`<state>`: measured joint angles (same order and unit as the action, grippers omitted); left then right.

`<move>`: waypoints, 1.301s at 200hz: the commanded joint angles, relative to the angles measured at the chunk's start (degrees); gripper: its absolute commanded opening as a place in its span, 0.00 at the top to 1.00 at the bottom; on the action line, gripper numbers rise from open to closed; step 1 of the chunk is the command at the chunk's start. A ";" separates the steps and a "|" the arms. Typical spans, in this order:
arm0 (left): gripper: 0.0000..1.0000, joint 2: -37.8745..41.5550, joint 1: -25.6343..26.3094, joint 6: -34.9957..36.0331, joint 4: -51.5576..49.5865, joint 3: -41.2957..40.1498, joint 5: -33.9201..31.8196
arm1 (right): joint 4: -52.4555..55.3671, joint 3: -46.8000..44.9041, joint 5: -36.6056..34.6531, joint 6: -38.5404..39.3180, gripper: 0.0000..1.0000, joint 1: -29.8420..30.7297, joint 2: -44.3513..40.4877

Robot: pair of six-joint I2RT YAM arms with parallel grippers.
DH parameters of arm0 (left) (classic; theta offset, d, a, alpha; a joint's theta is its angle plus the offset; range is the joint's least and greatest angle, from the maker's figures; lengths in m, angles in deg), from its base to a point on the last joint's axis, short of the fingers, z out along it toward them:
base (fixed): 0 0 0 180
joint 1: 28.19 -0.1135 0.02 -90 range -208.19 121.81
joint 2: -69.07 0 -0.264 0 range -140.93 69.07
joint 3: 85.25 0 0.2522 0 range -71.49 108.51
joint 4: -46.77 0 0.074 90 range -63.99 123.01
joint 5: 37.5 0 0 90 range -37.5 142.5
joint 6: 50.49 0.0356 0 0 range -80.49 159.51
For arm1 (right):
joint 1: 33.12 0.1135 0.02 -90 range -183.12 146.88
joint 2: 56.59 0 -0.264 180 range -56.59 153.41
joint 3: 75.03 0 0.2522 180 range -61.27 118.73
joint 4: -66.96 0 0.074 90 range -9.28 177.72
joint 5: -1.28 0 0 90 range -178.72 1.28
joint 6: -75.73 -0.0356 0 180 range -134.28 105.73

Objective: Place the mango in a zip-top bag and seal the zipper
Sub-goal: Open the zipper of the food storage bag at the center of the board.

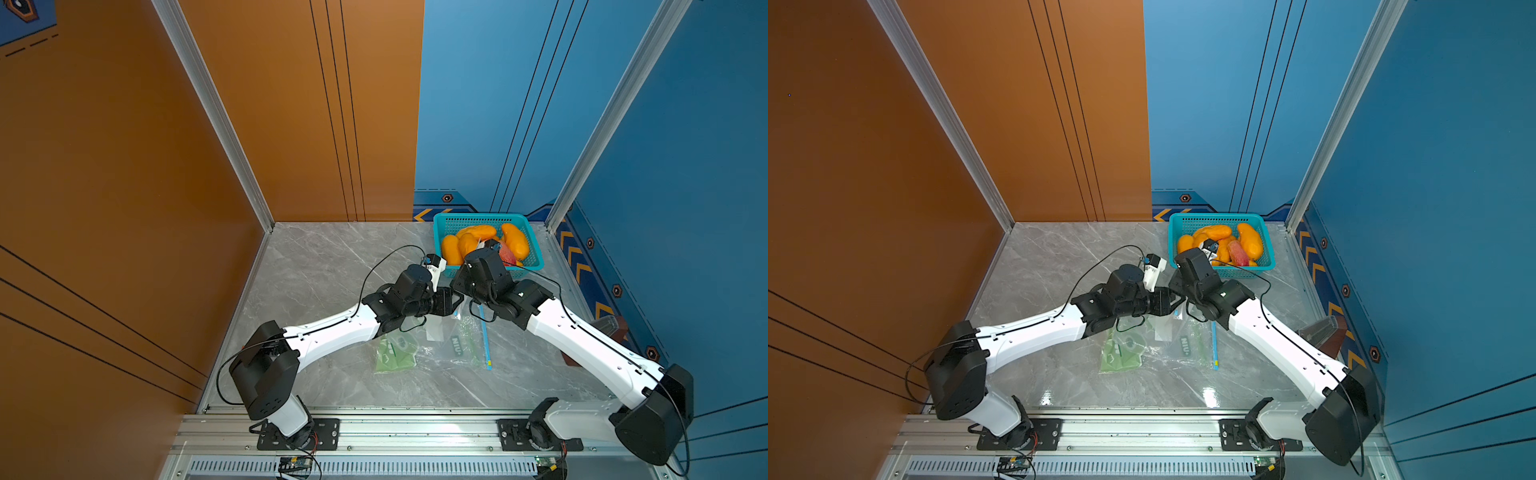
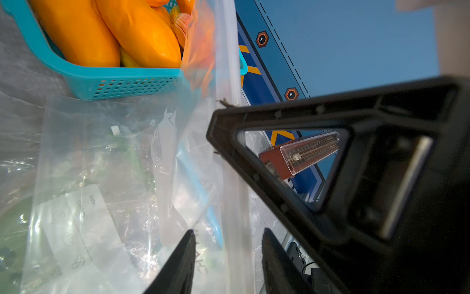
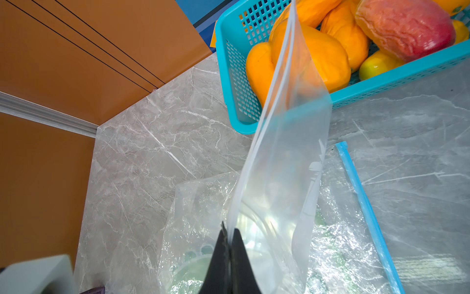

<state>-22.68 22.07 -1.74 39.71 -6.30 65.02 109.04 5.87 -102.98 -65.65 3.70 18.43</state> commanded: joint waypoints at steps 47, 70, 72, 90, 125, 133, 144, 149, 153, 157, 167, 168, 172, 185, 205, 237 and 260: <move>0.93 1.21 -1.76 -0.25 2.28 -1.02 1.58 | -0.27 0.15 0.56 0.21 1.00 -0.87 1.05; 0.95 1.28 -2.22 -0.57 2.32 -1.12 1.96 | -0.28 0.71 1.97 1.49 0.90 -1.06 1.36; 0.94 1.28 -2.26 -0.64 2.35 -1.18 2.03 | -0.28 0.83 2.16 1.77 0.88 -1.14 1.40; 0.97 1.38 -2.91 -1.01 2.36 -1.49 2.47 | 0.04 1.94 4.28 4.40 0.68 -1.66 1.25; 0.98 2.43 -4.44 -1.64 3.23 -2.96 3.11 | 2.43 2.65 8.77 9.01 0.48 -4.43 -2.27; 0.98 2.64 -4.72 -1.68 3.15 -3.10 3.35 | 2.53 2.05 10.76 9.94 0.47 -5.55 -3.48; 0.99 2.67 -4.95 -1.60 3.21 -3.24 3.52 | 2.71 1.39 14.88 10.82 0.48 -7.49 -4.78; 0.99 2.64 -5.04 -1.55 3.21 -3.27 3.68 | 2.79 1.01 16.88 11.14 0.50 -8.21 -5.16; 0.99 2.65 -5.13 -1.55 3.21 -3.30 3.85 | 2.86 0.74 18.41 11.46 0.51 -8.77 -5.37; 0.99 2.69 -5.13 -1.42 3.15 -3.29 4.00 | 2.93 0.54 19.95 11.62 0.52 -9.34 -5.52; 0.99 2.66 -5.27 -1.15 3.23 -3.23 4.56 | 2.97 0.06 24.45 12.25 0.55 -10.53 -5.48; 0.99 2.64 -5.26 -1.17 3.19 -3.23 4.64 | 2.97 -0.01 24.85 12.26 0.55 -10.58 -5.45; 0.99 2.63 -5.34 -0.99 3.22 -3.23 4.79 | 2.95 -0.13 26.46 12.47 0.58 -10.84 -5.23; 0.99 2.41 -5.49 -0.05 3.16 -3.15 6.17 | 2.89 -0.09 30.37 13.20 0.63 -11.15 -4.26; 0.98 2.01 -5.78 1.03 3.18 -3.07 9.06 | 2.23 0.45 35.22 13.77 0.67 -11.01 -2.01; 0.98 2.20 -5.96 1.37 3.22 -3.53 10.38 | 2.18 1.34 36.98 14.06 0.72 -10.46 0.75; 0.97 2.09 -6.05 1.09 3.20 -3.62 10.28 | 2.18 1.34 37.11 14.21 0.74 -10.11 1.84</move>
<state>-21.69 16.52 -1.92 42.31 -8.88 73.19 110.31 6.87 -68.58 -52.93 -6.99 19.50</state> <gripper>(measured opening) 0.054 0.266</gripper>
